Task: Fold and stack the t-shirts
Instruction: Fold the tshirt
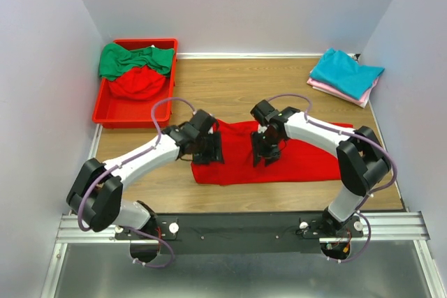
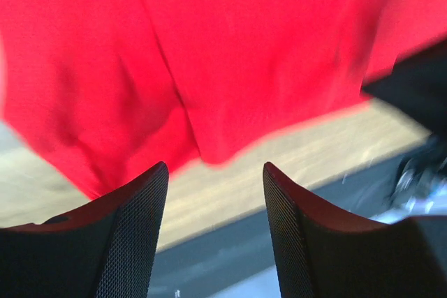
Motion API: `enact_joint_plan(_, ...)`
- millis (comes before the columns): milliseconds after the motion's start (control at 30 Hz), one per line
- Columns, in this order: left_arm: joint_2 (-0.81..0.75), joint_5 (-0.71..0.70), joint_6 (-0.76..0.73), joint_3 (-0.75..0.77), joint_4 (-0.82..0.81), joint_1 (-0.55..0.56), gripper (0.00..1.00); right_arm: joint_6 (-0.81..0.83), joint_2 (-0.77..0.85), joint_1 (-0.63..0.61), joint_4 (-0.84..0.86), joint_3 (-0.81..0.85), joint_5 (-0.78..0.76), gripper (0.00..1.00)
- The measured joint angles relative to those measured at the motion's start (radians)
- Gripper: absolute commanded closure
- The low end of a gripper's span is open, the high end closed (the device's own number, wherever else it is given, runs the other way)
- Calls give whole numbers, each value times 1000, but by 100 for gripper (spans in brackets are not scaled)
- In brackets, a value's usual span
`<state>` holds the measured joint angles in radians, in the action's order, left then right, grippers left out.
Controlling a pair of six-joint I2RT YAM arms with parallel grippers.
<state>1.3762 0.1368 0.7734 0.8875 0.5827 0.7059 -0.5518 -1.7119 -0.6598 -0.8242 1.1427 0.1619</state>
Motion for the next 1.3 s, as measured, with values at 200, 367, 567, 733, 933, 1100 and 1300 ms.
enact_joint_plan(200,35,-71,-54,108,-21,-210,32,15,17,187,-8,70,-19,46)
enact_joint_plan(367,179,-103,-93,229,-61,-246,32,48,24,357,-6,135,-50,46)
enact_joint_plan(567,369,-131,-132,369,-105,-261,31,94,26,540,8,148,-61,46)
enact_joint_plan(733,421,-140,-152,388,-125,-293,32,127,26,684,25,148,-63,46)
enact_joint_plan(933,493,-140,-164,412,-152,-310,36,158,26,804,45,148,-62,46)
enact_joint_plan(1100,542,-120,-165,438,-171,-311,41,169,14,910,77,148,-63,46)
enact_joint_plan(1300,575,-80,-171,448,-201,-314,87,169,-57,988,104,171,-63,46)
